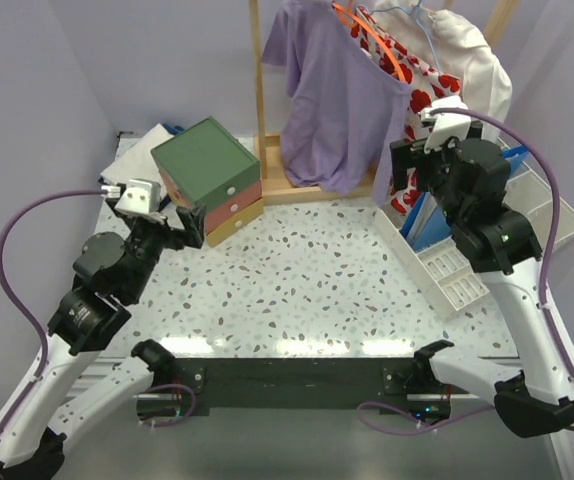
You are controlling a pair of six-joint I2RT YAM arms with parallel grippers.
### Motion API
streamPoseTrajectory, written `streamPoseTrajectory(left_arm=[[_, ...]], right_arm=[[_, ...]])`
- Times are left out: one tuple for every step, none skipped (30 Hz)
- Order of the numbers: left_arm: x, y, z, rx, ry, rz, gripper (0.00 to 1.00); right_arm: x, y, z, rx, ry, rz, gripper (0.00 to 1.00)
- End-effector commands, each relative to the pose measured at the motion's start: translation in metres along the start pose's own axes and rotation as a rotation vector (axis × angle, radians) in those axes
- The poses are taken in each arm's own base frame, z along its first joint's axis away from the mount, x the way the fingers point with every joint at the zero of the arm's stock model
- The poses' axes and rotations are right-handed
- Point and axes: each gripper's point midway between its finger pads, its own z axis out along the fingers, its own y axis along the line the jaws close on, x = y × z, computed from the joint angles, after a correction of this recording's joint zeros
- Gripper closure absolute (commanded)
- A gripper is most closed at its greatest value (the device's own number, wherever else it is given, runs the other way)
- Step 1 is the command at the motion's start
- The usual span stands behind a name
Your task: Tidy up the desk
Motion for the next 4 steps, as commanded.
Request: streamPoseTrajectory(left_arm=[[-0.0202,0.0031,-0.0025,-0.011,-0.046,-0.004,0.00],[-0.0205,0.0030,-0.0025,-0.011,-0.048,-0.006,0.00],[-0.0209,0.0026,-0.0025,-0.010,-0.049,-0.005,0.00],[-0.0199,0.0026,-0.0024,-0.010,-0.046,-0.004,0.00]], right_arm=[[-0.0157,-0.0084,-0.0162,-0.003,-0.034,-0.032,0.01],[-0.0147,-0.0095,-0.0154,0.001,-0.031,-0.028,0.01],[-0.0148,-0.0100,-0.0153,-0.004,-0.031,-0.025,0.01],[-0.0161,-0.0123,-0.0151,0.003,-0.035,-0.025,0.01]])
